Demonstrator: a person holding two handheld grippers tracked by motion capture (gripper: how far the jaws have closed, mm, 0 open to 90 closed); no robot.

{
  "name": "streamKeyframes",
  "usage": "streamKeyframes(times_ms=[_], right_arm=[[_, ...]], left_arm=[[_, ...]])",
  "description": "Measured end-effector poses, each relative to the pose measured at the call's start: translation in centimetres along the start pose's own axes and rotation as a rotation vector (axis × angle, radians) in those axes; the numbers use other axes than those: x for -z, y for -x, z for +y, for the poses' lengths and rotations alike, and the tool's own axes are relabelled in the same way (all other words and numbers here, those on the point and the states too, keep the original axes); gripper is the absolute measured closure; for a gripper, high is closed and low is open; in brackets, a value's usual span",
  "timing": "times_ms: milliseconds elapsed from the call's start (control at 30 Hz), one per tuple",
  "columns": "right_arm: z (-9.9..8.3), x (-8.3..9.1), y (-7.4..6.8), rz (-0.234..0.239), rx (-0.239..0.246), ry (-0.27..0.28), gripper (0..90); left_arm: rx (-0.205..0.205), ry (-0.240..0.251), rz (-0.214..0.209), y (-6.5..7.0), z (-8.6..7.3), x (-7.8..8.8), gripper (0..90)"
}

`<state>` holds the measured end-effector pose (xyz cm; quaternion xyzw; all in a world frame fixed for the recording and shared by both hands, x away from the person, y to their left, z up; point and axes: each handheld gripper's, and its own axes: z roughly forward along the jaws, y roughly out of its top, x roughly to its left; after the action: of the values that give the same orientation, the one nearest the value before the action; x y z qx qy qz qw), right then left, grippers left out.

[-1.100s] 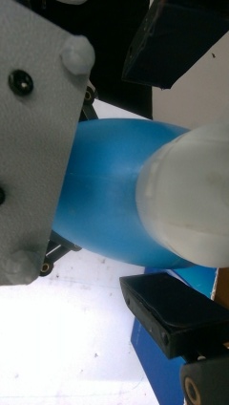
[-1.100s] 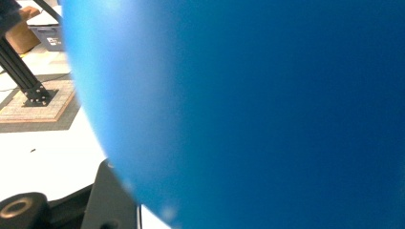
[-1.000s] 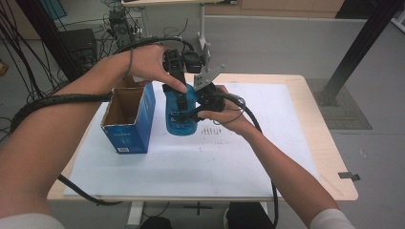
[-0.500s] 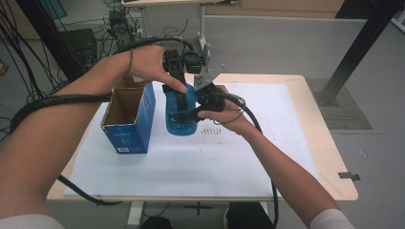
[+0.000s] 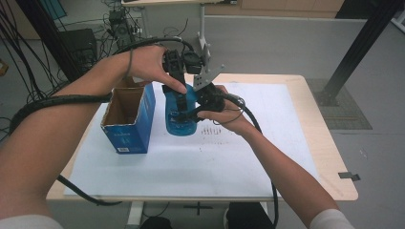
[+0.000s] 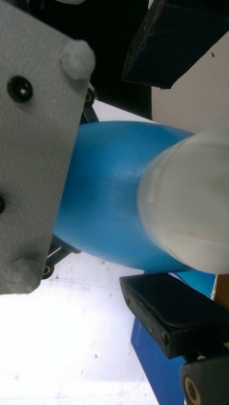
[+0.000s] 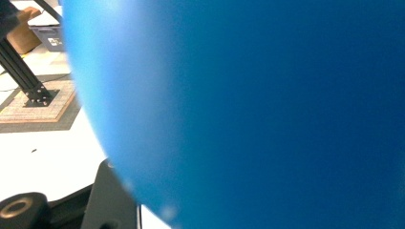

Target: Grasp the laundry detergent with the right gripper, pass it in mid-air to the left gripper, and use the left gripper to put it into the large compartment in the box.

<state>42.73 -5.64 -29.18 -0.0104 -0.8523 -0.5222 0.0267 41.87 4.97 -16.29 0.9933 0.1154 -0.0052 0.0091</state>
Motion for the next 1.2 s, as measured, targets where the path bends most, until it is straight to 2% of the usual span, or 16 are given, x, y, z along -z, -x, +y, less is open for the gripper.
streamKeyframes(times_ms=[300,933,1200], right_arm=[[0.01,0.06,-0.04,-0.002,-0.001,0.000,44.1],[0.12,0.09,-0.06,-0.003,0.011,0.001,44.1],[0.14,0.19,-0.12,-0.004,0.018,0.004,44.1]], left_arm=[[-0.002,0.003,0.002,0.02,-0.03,0.06,5.7],[-0.011,-0.023,0.018,-0.13,0.02,-0.24,6.7],[-0.016,-0.029,0.023,-0.22,0.08,-0.53,11.6]])
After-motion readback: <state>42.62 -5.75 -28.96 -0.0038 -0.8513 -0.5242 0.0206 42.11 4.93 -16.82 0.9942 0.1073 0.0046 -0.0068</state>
